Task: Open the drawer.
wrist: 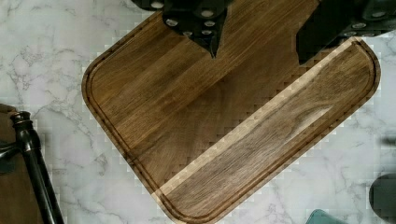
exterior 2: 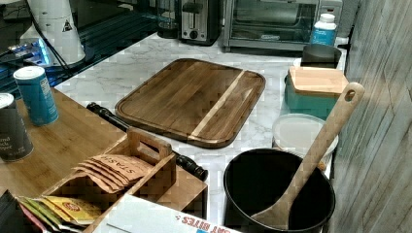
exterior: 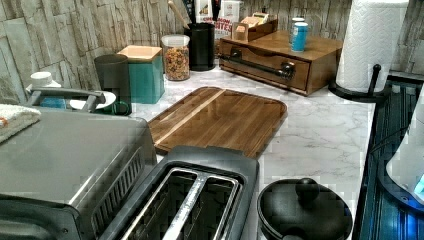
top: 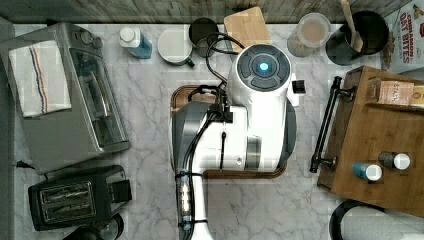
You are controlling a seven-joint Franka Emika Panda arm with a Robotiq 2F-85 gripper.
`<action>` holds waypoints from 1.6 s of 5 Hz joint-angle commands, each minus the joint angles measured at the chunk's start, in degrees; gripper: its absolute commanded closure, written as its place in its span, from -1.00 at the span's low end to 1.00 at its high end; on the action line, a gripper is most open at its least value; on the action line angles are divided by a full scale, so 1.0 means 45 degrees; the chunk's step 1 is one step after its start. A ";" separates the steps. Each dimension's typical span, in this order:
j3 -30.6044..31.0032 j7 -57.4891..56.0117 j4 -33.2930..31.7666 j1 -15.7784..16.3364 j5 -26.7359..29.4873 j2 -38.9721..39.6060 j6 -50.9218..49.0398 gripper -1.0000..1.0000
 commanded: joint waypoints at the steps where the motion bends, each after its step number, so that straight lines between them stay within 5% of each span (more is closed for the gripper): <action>1: 0.0001 -0.0004 -0.0135 -0.0002 0.0000 0.0000 0.0001 -1.00; 4: -0.1279 -0.4721 -0.2004 -0.1575 -0.0723 -0.0240 0.2900 -1.00; 8: -0.2015 -0.8677 -0.0049 -0.2848 -0.0793 0.1943 0.3976 -1.00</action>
